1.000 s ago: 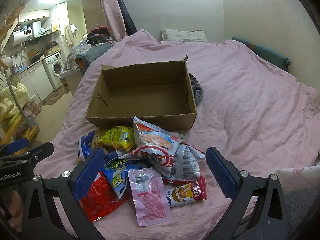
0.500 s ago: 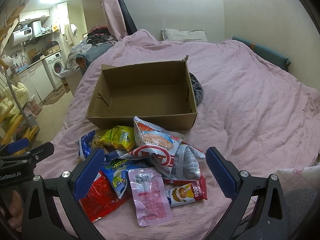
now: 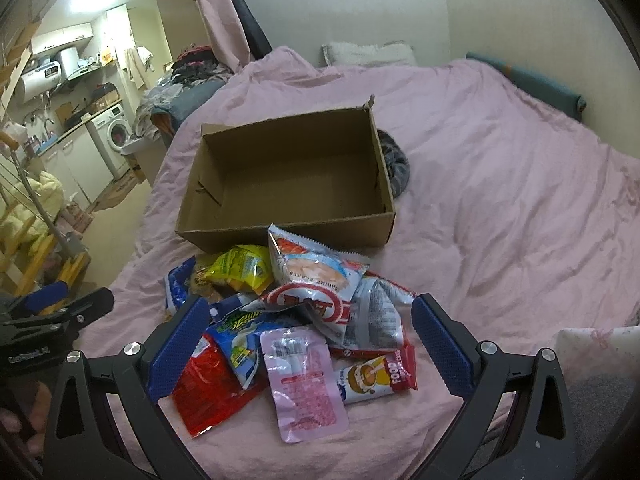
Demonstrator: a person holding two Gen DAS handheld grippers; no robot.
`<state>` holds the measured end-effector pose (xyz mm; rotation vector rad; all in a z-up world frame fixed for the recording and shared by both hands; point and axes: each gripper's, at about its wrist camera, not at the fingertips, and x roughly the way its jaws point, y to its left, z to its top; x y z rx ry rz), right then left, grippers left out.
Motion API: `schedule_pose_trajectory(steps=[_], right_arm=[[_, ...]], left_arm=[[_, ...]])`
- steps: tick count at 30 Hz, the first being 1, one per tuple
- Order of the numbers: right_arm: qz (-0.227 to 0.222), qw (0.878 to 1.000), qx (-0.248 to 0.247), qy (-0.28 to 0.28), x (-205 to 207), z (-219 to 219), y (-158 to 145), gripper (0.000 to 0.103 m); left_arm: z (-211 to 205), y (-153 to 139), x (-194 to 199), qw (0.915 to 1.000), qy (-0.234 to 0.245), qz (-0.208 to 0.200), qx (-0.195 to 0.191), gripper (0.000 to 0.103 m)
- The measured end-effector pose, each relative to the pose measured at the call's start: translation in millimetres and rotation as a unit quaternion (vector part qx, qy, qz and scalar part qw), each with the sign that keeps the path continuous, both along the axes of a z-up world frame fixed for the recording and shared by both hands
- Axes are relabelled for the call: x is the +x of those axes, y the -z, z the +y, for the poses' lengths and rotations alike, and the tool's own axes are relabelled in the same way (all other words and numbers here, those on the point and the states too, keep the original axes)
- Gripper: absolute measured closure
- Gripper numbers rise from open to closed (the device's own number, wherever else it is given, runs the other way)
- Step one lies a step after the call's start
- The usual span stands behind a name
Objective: Organize snacks
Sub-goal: 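Grasp the red packet with the left gripper while the right grasps the pink packet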
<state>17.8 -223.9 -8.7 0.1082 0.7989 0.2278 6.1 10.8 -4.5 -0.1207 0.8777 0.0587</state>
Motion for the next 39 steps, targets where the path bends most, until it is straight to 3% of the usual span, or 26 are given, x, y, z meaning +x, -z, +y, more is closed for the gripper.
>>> schedule_pose_trajectory(steps=[2, 9, 13, 16, 18, 20, 23, 27, 29, 32, 34, 38, 39], right_arm=[[0.017, 1.0, 0.01, -0.003, 2.9, -4.2, -1.3, 0.0], [0.139, 0.988, 0.059, -0.008, 25.8, -21.4, 17.3, 0.0], [0.223, 0.969, 0.102, 0.014, 34.6, -34.0, 40.9, 0.0], [0.295, 0.943, 0.154, 0.007, 38.0, -38.7, 58.9, 0.001], [0.325, 0.934, 0.146, -0.008, 38.8, -32.6, 69.3, 0.008], [0.334, 0.936, 0.11, -0.026, 38.3, -20.4, 77.4, 0.015], [0.344, 0.932, 0.097, -0.055, 38.0, 0.5, 89.9, 0.027], [0.322, 0.943, 0.017, -0.086, 46.4, 28.6, 102.3, 0.028], [0.322, 0.941, -0.025, -0.102, 52.6, 41.9, 111.4, 0.028], [0.323, 0.936, -0.051, -0.13, 56.7, 58.5, 117.5, 0.03], [0.326, 0.933, -0.053, -0.141, 59.2, 63.2, 119.4, 0.043], [0.313, 0.935, -0.057, -0.154, 50.6, 63.0, 108.1, 0.048], [0.309, 0.936, -0.058, -0.161, 46.0, 63.2, 104.5, 0.056]], left_arm=[[-1.8, -2.1, 6.4, 0.9999, 0.005, 0.011, 0.0, 0.0], [-4.1, 0.4, 29.7, 0.9979, 0.02, 0.061, 0.011, 0.0], [-2.0, 14.9, 40.1, 0.9948, 0.024, 0.099, 0.003, 0.0], [-0.5, 26.1, 42.0, 0.9926, 0.024, 0.118, -0.011, 0.0], [0.2, 31.2, 42.2, 0.992, 0.022, 0.123, -0.017, 0.0], [1.9, 33.3, 42.2, 0.9917, 0.017, 0.125, -0.024, 0.0], [4.7, 32.6, 42.5, 0.9913, 0.013, 0.126, -0.034, 0.0], [7.2, 33.8, 42.3, 0.9909, 0.01, 0.131, -0.03, 0.0], [10.3, 36.1, 43.6, 0.9899, 0.007, 0.136, -0.038, 0.0], [14.6, 38.1, 43.5, 0.9893, 0.001, 0.141, -0.04, 0.0], [16.7, 38.7, 43.3, 0.9892, -0.003, 0.141, -0.04, 0.0], [16.2, 39.3, 42.7, 0.9892, -0.001, 0.143, -0.032, 0.0], [15.8, 40.0, 42.4, 0.9891, -0.001, 0.144, -0.031, 0.0]])
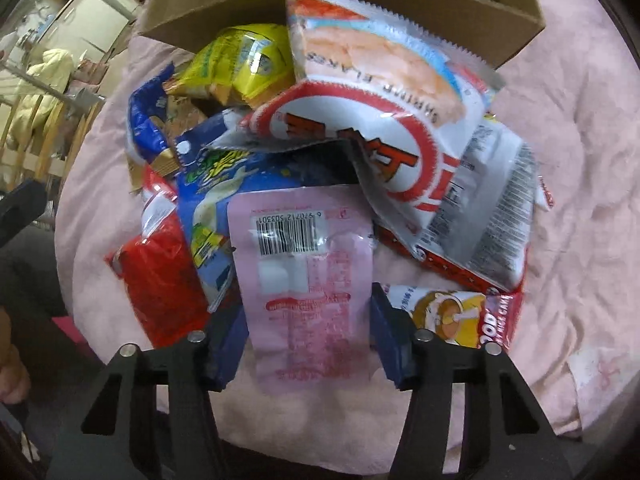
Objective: Organize snacks
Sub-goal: 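Grasp the red packet with the left gripper while the right grasps the pink packet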
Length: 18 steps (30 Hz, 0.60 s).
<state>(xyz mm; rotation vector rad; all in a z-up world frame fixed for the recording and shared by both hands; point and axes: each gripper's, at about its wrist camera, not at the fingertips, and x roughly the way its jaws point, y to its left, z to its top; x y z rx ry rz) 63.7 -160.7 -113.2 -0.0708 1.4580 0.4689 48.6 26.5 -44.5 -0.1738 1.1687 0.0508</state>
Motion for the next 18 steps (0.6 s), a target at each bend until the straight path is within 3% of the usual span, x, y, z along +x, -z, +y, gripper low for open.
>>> schedule_pose_trajectory(steps=[3, 7, 11, 15, 18], right_arm=[[-0.003, 1.0, 0.017, -0.001, -12.2, -6.1, -14.9, 0.062], [-0.024, 0.999, 0.044, 0.012, -18.3, -20.5, -25.6, 0.081], [-0.049, 0.994, 0.084, 0.039, -17.2, -45.1, -38.9, 0.082], [-0.077, 0.987, 0.125, 0.071, -12.2, -69.8, -51.8, 0.082], [-0.084, 0.982, 0.144, 0.092, -8.2, -85.6, -56.6, 0.082]], left_arm=[[-0.6, 2.8, 0.6, 1.0, 0.002, 0.006, -0.003, 0.0], [-3.5, 4.8, 1.4, 0.9999, 0.01, 0.012, 0.005, 0.0], [-16.6, 15.1, 2.2, 0.998, 0.042, 0.043, 0.019, 0.0], [-37.8, 38.1, 3.9, 0.9927, 0.07, 0.098, -0.001, 0.0], [-59.1, 53.5, 7.2, 0.9879, 0.097, 0.121, 0.009, 0.0]])
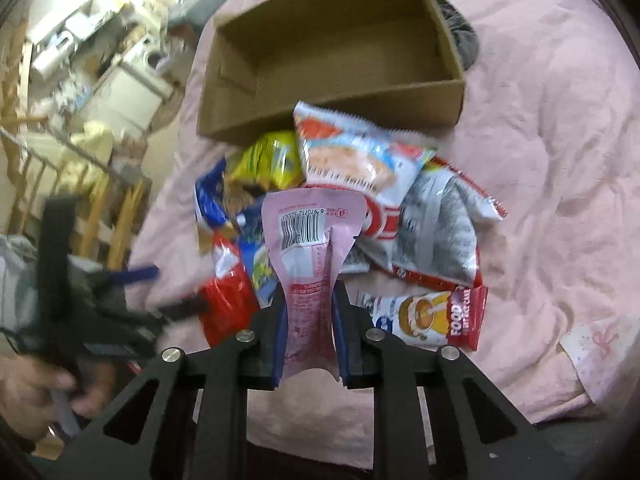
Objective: Organize snacks
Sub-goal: 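Grasp the red packet with the left gripper while the right grasps the pink packet, then carry both packets into the box and open both grippers to drop them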
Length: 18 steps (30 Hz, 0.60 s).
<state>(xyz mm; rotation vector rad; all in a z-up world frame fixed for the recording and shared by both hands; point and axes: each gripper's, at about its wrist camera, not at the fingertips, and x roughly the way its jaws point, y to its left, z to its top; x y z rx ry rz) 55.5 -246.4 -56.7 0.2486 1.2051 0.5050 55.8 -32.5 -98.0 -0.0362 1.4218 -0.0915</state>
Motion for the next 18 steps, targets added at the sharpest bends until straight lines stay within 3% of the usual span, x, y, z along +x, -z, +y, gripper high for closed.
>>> schedule_pose_trajectory(steps=[2, 7, 9, 11, 16, 18], right_arm=[[-0.002, 1.0, 0.012, 0.009, -0.2, -4.9, -0.6, 0.082], [-0.003, 1.0, 0.021, 0.002, 2.1, -2.5, -4.3, 0.082], [-0.001, 1.0, 0.019, -0.001, 4.4, 7.4, 1.9, 0.082], [0.002, 1.0, 0.019, -0.003, 6.2, 10.9, 4.4, 0.082], [0.002, 1.0, 0.016, -0.008, 6.9, 18.3, 9.4, 0.082], [0.005, 1.0, 0.014, -0.007, 7.7, 20.6, 11.8, 0.082]], left_arm=[[-15.9, 14.3, 5.9, 0.9993, 0.028, 0.025, 0.006, 0.0], [-30.9, 35.5, 21.7, 0.998, 0.035, 0.051, 0.011, 0.002], [-34.1, 41.4, 25.6, 0.9977, 0.035, 0.057, 0.01, 0.014], [-34.9, 44.2, 27.9, 0.9978, 0.03, 0.06, 0.002, 0.018], [-23.3, 41.5, 15.8, 0.9979, 0.017, 0.056, -0.029, 0.041], [-19.3, 36.0, 10.5, 0.9978, 0.015, 0.053, -0.037, 0.043]])
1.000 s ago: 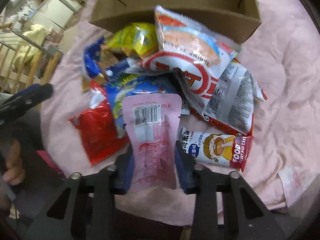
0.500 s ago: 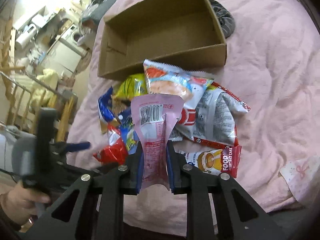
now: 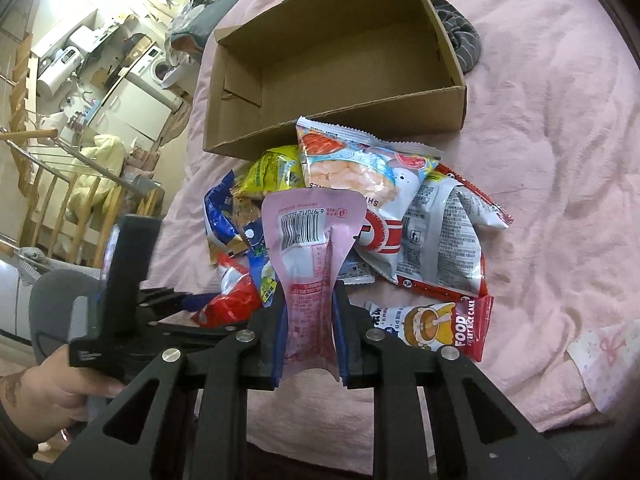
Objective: Organize snacks
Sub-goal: 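Carry both packets into the box and open both grippers to drop them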
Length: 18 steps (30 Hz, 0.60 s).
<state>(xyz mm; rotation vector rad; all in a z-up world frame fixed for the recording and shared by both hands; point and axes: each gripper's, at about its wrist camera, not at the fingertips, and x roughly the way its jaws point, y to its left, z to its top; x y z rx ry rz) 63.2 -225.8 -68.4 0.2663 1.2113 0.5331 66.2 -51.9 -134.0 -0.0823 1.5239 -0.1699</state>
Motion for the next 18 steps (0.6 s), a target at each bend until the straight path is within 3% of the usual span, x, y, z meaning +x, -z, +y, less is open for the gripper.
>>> schedule_pose_trajectory(steps=[5, 11, 15, 18], right_arm=[[-0.001, 1.0, -0.002, 0.002, 1.3, 2.5, 1.5, 0.082], [-0.011, 1.0, -0.005, -0.002, -1.7, 5.6, -1.9, 0.082], [-0.016, 1.0, -0.004, 0.001, 3.1, 4.8, -12.8, 0.082], [-0.037, 0.999, -0.006, 0.006, 14.0, 3.8, -30.4, 0.082]], left_arm=[[27.5, -24.5, -13.6, 0.9994, -0.021, -0.02, -0.016, 0.046], [48.1, -71.7, -19.4, 0.9949, -0.057, -0.078, -0.031, 0.045], [61.9, -111.3, 4.8, 0.9896, -0.066, -0.125, -0.028, 0.045], [59.7, -122.6, 29.2, 0.9864, -0.068, -0.147, -0.026, 0.045]])
